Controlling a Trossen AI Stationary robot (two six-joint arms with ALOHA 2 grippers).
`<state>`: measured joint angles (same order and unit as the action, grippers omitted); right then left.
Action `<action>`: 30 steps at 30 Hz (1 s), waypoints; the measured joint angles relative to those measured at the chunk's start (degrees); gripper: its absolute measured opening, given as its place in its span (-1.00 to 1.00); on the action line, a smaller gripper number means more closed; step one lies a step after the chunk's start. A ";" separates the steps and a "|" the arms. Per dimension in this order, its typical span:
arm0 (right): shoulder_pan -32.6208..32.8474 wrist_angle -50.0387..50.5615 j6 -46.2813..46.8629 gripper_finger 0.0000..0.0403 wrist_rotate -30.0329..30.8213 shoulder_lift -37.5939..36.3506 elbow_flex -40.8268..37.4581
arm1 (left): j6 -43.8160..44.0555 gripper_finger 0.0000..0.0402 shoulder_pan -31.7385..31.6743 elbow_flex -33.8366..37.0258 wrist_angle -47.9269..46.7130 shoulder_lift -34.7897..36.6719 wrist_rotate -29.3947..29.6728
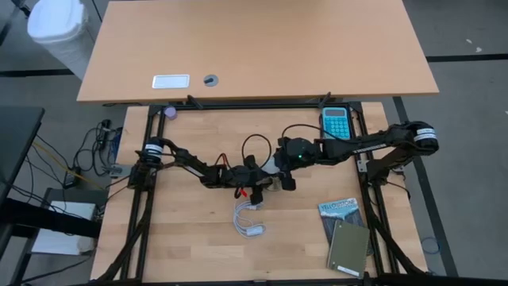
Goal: Screw lightbulb
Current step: Insert the lightbulb into the desk lamp
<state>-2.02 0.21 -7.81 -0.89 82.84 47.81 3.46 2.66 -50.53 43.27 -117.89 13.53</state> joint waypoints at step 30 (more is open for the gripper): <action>0.81 -8.13 -1.38 0.15 2.35 0.47 -7.21 | 2.78 -0.04 0.02 0.08 -0.10 0.04 -0.01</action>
<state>-1.21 -7.91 -9.19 1.47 83.31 40.60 6.24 2.67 -50.46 43.16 -117.84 13.52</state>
